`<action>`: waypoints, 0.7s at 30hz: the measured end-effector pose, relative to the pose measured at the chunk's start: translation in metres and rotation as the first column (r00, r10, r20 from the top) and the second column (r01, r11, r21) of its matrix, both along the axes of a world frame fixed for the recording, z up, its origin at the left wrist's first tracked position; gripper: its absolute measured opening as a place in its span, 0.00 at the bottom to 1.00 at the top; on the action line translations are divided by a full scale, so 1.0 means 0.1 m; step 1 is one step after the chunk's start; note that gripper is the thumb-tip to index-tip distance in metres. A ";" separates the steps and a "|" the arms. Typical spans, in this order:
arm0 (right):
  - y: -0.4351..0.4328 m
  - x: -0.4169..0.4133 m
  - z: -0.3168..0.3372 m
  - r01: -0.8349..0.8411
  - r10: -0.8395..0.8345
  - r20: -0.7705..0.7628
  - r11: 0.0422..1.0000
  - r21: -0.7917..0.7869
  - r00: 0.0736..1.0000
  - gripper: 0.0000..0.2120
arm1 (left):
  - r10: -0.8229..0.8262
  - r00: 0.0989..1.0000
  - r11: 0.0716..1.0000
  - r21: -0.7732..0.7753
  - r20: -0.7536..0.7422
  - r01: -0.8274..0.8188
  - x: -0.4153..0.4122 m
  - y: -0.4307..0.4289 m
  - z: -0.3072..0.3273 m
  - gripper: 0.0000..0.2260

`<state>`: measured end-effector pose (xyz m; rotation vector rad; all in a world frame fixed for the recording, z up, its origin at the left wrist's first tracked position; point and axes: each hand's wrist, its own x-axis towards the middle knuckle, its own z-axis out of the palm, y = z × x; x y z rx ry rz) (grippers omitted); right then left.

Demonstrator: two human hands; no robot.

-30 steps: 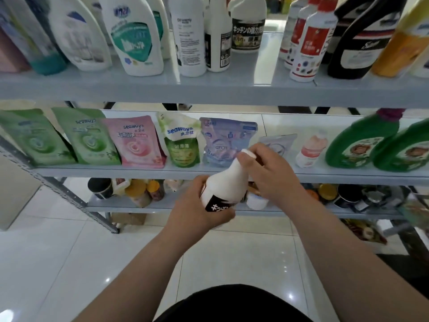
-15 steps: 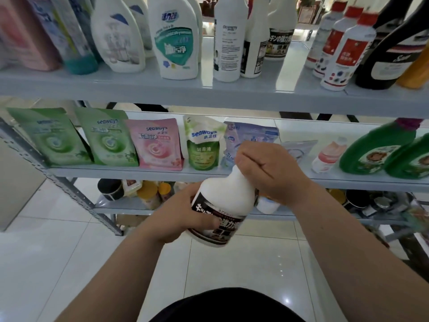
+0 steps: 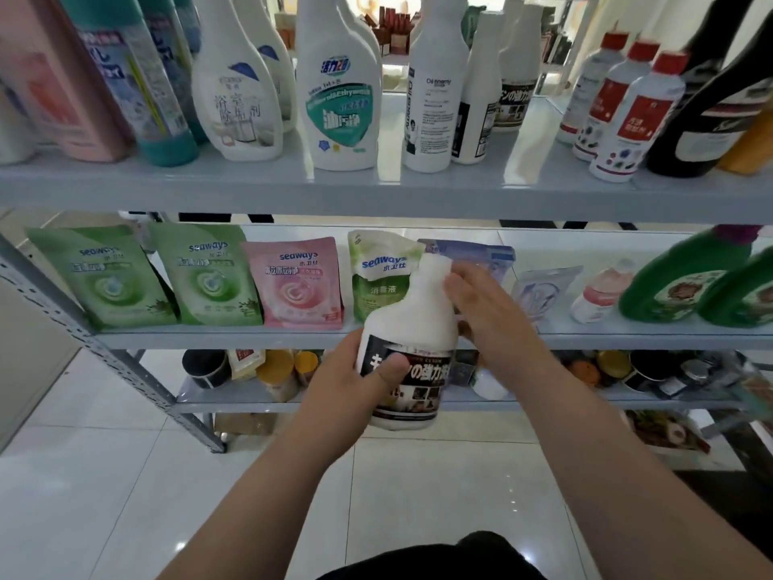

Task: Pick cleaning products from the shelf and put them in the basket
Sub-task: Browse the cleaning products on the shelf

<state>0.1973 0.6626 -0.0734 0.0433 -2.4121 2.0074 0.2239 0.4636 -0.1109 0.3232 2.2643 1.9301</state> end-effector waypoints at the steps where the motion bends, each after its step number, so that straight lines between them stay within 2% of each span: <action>1: 0.03 0.03 -0.09 -0.053 0.055 0.038 0.997 -0.063 0.998 0.20 | 0.018 0.998 0.995 0.099 0.056 -0.024 -0.03 0.03 0.02 0.19; 4: 0.05 0.09 -0.28 -0.168 0.189 0.054 0.949 -0.268 0.981 0.27 | -0.027 0.983 0.928 0.369 0.180 -0.042 -0.16 0.15 0.09 0.20; 6: 0.08 0.08 -0.26 -0.134 0.149 0.015 0.929 -0.345 0.989 0.27 | -0.058 0.978 0.900 0.435 0.199 -0.035 -0.29 0.30 0.20 0.20; 10: 0.33 -0.09 -0.07 -0.045 -0.003 -0.093 0.863 -0.503 0.996 0.25 | -0.022 0.978 0.926 0.372 0.209 -0.059 -0.59 0.72 0.46 0.15; 13: 0.61 -0.22 0.16 -0.004 -0.109 -0.173 0.835 -0.550 0.979 0.23 | -0.040 0.998 0.980 0.196 0.055 0.028 -0.78 1.02 0.72 0.15; 16: 0.95 -0.37 0.39 0.041 -0.209 -0.271 0.856 -0.516 0.940 0.27 | -0.107 0.981 0.994 -0.029 -0.160 0.104 -1.01 1.28 0.99 0.15; 18: 1.19 -0.47 0.52 0.063 -0.245 -0.336 0.880 -0.470 0.910 0.31 | -0.114 0.968 0.993 -0.020 -0.225 0.113 -1.19 1.47 1.14 0.15; 21: 1.53 -0.60 0.67 0.097 -0.287 -0.419 0.902 -0.420 0.862 0.35 | -0.039 0.973 0.994 0.094 -0.229 0.062 -1.49 1.81 1.31 0.14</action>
